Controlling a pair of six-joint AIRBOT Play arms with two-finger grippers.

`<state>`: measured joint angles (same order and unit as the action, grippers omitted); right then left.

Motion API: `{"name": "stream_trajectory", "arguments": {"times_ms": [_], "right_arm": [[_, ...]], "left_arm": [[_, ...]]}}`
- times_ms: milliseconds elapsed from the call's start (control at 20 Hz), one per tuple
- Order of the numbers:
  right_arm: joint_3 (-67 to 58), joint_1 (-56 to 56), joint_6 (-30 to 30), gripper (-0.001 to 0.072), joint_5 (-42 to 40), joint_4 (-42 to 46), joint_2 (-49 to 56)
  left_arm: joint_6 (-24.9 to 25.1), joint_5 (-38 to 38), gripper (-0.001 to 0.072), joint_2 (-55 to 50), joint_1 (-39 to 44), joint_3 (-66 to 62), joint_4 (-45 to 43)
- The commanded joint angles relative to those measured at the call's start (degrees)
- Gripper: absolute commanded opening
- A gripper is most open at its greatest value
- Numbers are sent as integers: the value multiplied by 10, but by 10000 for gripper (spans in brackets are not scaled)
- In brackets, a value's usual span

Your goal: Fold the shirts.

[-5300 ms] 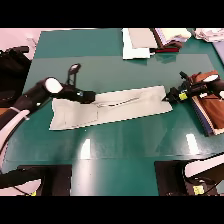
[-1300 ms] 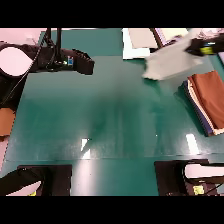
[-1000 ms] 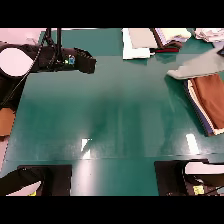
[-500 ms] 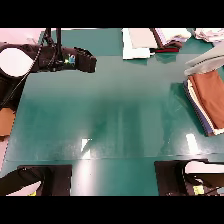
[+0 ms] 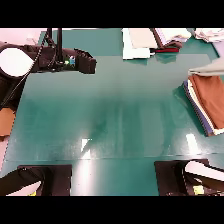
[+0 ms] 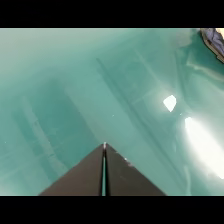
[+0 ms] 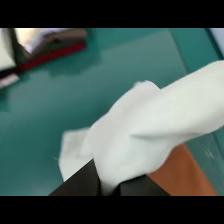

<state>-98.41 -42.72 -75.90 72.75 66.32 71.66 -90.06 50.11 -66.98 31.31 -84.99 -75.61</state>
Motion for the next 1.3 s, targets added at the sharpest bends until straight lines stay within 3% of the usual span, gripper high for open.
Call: {"name": "stream_trajectory", "arguments": {"times_ms": [0, 250, 350, 400, 450, 600, 800, 900, 1200, 1250], "right_arm": [[128, -50, 21, 20, 9, 90, -71], [276, -136, 35, 47, 3, 103, -129], [310, -163, 35, 372, 0, 103, -136], [322, -176, 35, 498, -4, 103, -138], [324, -190, 35, 559, -2, 103, -138], [305, -207, 33, 575, 1, 87, -139], [257, -127, 33, 574, -38, -78, -138], [236, -34, 33, 574, -45, -129, -138], [234, 294, 33, 568, -124, -121, -138], [234, 337, 34, 539, -139, -121, -136]], "left_arm": [[1, 1, 23, 0, 0, 0, 0], [1, 9, 23, 0, 0, 0, 0], [1, 14, 23, 0, 0, 0, 0], [1, 15, 23, 0, 0, 0, 0], [1, 14, 23, 0, 0, 0, 0], [1, 14, 23, 0, 0, 0, 0], [1, 13, 24, 0, 0, 0, 0], [1, 14, 24, 0, 0, 0, -1], [1, 13, 23, 0, 0, 0, -4], [1, 13, 23, 0, 0, 0, -4]]}}
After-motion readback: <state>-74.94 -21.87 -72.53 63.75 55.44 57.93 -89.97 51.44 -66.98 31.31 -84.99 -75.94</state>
